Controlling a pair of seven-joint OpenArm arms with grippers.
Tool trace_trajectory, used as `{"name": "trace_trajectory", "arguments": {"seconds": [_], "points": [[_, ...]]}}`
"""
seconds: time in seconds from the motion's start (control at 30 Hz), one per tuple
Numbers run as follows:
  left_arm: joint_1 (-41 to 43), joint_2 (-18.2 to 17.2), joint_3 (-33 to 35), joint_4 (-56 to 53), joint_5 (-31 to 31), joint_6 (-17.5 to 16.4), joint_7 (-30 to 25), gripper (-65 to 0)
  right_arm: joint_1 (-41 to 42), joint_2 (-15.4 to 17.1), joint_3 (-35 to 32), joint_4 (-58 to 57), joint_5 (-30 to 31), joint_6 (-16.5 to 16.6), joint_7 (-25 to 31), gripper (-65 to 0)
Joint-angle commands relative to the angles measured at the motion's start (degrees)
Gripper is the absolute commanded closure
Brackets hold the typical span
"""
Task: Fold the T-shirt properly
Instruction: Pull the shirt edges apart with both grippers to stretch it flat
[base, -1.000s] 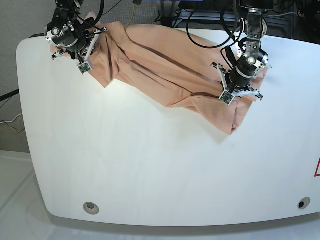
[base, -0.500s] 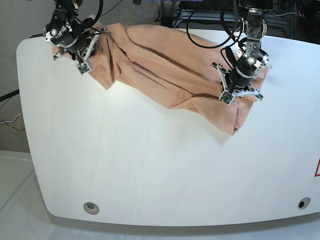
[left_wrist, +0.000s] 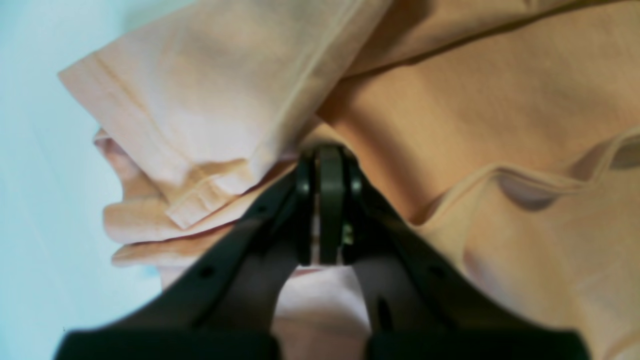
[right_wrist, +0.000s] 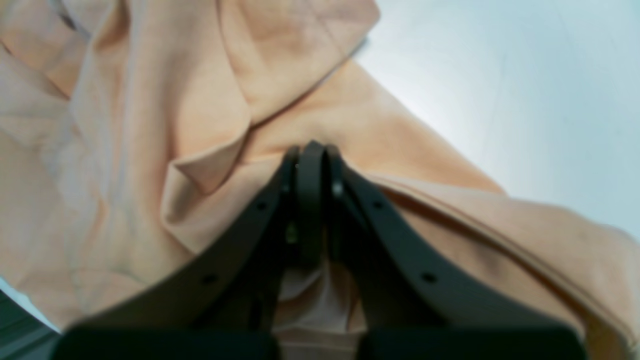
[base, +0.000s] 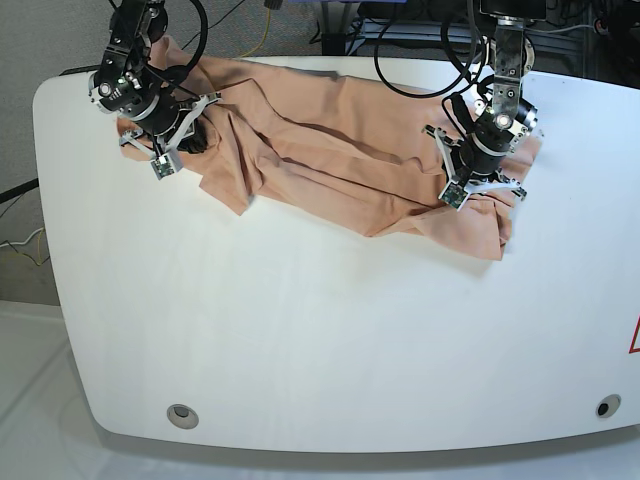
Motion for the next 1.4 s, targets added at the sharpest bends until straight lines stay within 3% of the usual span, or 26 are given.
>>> {"name": "trace_trajectory", "arguments": {"seconds": [0.0, 0.17, 0.57, 0.77, 1.07, 1.37], "points": [[1.14, -0.47, -0.15, -1.17, 2.11, -1.41, 6.26, -1.3, -0.13, -0.51, -0.66, -2.90, -6.40, -0.21, -9.32, 0.0], [1.14, -0.47, -0.15, -1.08, 2.20, -1.41, 6.26, -1.3, 2.68, -0.24, -0.74, -5.36, -6.40, -2.14, -9.41, 0.0], [1.23, -1.26, -0.24, -1.00, 2.29, -1.41, 6.26, -1.3, 12.09, 1.07, -1.01, -13.63, -6.49, -2.05, -9.32, 0.0], [1.23, -3.55, -0.33, -0.91, 2.20, -1.41, 6.26, -1.3, 15.17, 2.75, -7.16, -16.35, -6.93, -2.32, -9.24, 0.0], [0.61, -6.27, -2.79, -1.08, 2.20, -1.41, 6.00, -1.3, 17.36, 0.46, -10.94, -16.70, -14.22, -3.90, -8.09, 0.0], [-2.90, -8.12, -3.40, -1.79, 2.20, -1.49, 6.09, -1.3, 18.77, 0.11, -10.94, -16.88, -15.72, -4.08, -7.92, 0.0]]}}
